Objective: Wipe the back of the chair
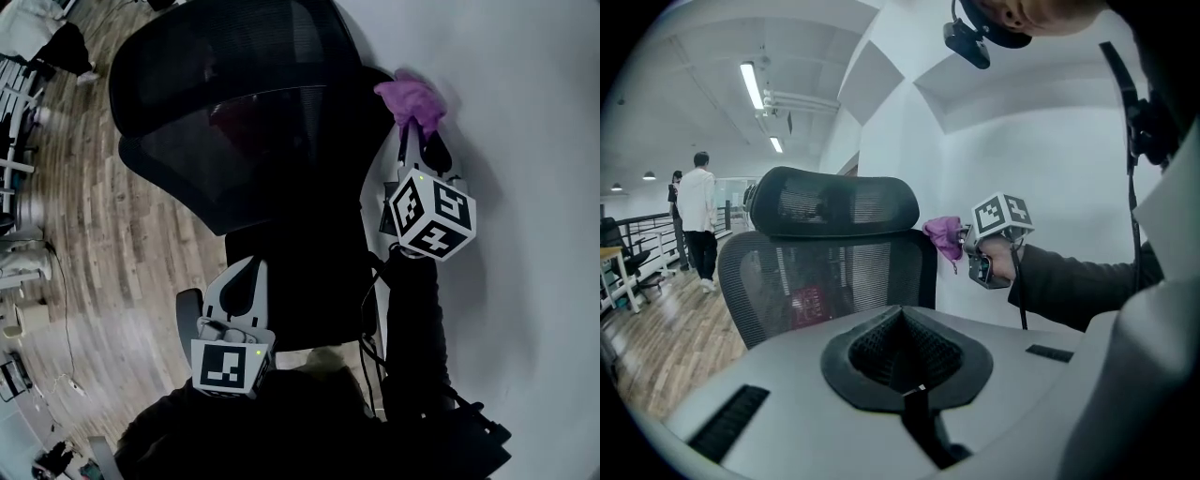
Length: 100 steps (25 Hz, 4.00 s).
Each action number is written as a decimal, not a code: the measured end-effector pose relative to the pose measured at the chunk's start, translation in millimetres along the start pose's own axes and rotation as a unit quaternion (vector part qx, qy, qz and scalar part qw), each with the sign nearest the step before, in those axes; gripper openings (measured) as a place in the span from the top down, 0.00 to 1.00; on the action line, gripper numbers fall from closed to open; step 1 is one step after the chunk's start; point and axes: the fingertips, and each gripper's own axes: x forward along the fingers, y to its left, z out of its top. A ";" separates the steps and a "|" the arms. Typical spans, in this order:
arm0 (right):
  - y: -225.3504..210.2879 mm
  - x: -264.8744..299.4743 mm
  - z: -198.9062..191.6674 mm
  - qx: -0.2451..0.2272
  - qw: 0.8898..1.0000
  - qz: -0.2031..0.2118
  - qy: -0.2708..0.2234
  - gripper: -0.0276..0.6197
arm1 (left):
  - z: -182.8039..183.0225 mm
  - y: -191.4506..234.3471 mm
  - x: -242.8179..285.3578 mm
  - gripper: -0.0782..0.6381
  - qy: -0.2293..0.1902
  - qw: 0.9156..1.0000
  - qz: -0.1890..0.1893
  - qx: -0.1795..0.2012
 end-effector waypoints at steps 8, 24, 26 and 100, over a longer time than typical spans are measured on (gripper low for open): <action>42.9 26.0 -2.4 -0.015 1.000 0.018 0.021 0.83 | 11.6 33.2 -15.5 0.89 0.004 0.999 0.033 -0.003; 138.8 38.0 -23.8 -0.026 0.997 0.069 0.028 0.84 | -14.4 89.8 -52.8 0.89 0.012 0.996 0.079 -0.043; 150.8 40.4 -25.2 -0.027 0.996 0.077 0.030 0.84 | -12.5 96.1 -55.1 0.89 0.002 0.996 0.076 -0.036; 512.4 -44.0 -170.6 -0.101 0.920 0.360 0.115 0.84 | -122.4 239.0 -231.8 0.89 0.014 0.955 0.253 -0.153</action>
